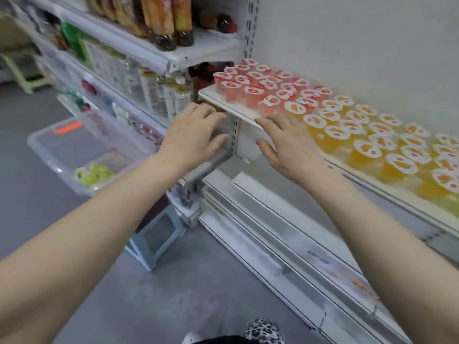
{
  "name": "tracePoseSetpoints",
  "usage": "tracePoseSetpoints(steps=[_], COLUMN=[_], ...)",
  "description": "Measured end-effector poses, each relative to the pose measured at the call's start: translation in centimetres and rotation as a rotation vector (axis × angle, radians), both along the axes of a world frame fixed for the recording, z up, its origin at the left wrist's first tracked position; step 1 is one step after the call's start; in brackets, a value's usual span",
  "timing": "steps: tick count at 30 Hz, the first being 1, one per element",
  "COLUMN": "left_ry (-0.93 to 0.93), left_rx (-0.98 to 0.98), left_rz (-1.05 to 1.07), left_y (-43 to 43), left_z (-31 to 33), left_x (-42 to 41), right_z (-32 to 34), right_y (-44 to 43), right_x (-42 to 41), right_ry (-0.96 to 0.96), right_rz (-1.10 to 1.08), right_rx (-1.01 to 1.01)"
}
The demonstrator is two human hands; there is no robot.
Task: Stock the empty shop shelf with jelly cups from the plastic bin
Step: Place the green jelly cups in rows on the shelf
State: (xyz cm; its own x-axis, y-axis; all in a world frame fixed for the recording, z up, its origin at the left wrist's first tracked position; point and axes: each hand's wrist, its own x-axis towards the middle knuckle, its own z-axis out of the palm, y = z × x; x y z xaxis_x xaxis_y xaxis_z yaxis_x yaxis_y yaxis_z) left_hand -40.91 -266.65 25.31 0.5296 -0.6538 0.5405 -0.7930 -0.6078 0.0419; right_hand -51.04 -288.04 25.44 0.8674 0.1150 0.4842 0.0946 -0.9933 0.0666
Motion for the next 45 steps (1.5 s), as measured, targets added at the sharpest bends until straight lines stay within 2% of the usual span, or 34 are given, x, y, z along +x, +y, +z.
tracePoseSetpoints(steps=[6, 13, 21, 28, 37, 45], left_ry=[0.104, 0.269, 0.422, 0.512, 0.587, 0.731], left_rx=[0.007, 0.011, -0.054, -0.042, 0.097, 0.277], left_rz=[0.184, 0.406, 0.583, 0.647, 0.510, 0.212], left_y=[11.0, 20.5, 26.7, 29.5, 31.1, 32.3], left_z=[-4.3, -9.5, -13.6, -15.3, -17.9, -22.7], left_x=[3.6, 8.0, 16.7, 24.0, 33.0, 41.0], right_z=[-4.1, -9.5, -14.5, -17.8, -20.4, -23.5], right_y=[9.5, 17.5, 23.3, 26.2, 28.3, 32.6], right_x=[7.3, 16.0, 27.7, 35.8, 38.7, 38.6], right_ry=[0.128, 0.161, 0.312, 0.451, 0.566, 0.627], right_rz=[0.170, 0.359, 0.471, 0.513, 0.389, 0.050], right_rx=[0.065, 0.154, 0.174, 0.179, 0.204, 0.379])
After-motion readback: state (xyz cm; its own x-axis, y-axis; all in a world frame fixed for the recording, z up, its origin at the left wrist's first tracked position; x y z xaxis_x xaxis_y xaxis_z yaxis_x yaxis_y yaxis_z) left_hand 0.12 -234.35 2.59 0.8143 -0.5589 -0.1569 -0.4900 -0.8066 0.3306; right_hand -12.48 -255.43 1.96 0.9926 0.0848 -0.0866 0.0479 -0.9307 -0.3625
